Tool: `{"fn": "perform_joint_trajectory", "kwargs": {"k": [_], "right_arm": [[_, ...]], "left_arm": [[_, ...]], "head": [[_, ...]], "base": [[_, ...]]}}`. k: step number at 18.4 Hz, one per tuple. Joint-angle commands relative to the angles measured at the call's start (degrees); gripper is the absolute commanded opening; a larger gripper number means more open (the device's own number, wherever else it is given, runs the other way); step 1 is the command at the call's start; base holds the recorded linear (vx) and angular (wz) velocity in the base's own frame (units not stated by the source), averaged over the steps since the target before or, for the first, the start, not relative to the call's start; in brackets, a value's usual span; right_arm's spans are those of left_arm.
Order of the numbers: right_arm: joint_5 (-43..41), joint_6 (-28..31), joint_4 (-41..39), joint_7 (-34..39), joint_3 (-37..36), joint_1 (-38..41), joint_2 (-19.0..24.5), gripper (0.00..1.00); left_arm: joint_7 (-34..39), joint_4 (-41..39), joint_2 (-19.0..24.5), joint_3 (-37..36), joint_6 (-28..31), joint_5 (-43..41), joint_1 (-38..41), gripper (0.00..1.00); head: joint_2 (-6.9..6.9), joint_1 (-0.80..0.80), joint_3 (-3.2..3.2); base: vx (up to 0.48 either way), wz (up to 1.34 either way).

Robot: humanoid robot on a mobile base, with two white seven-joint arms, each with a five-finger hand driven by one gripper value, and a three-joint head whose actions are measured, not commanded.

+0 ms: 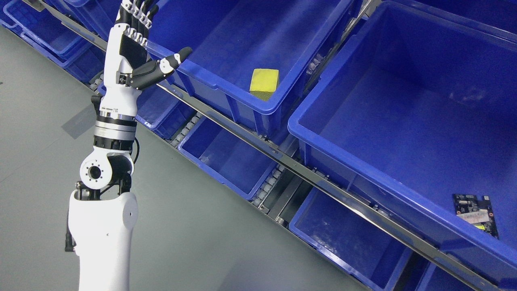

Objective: Move yellow foam block to right shelf middle

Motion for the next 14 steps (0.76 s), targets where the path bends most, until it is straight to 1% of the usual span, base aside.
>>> {"fn": "perform_joint_trajectory", "kwargs": {"k": [1,5,14], "right_arm": [[0.18,0.04,-1.00,0.01,0.02,0.09,-1.00,1.00],[0.18,0.04,-1.00,0.01,-0.07,0.09,-1.00,1.00],[0.18,0.04,-1.00,0.01,0.02,0.09,-1.00,1.00]], "left_arm": [[3.29,-2.61,1.00,1.33,3.14,0.26,3.01,1.00],[4.09,-2.61,1.00,-0.43,3.40,0.26,3.01,1.00],[4.00,-2.61,1.00,-0.35,3.41,0.26,2.74,1.00]], "head": [[0.00,0.00,0.00],[0.00,0.00,0.00],[0.01,0.00,0.00]], "base": [[0.000,0.00],[0.000,0.00],[0.000,0.00]]}}
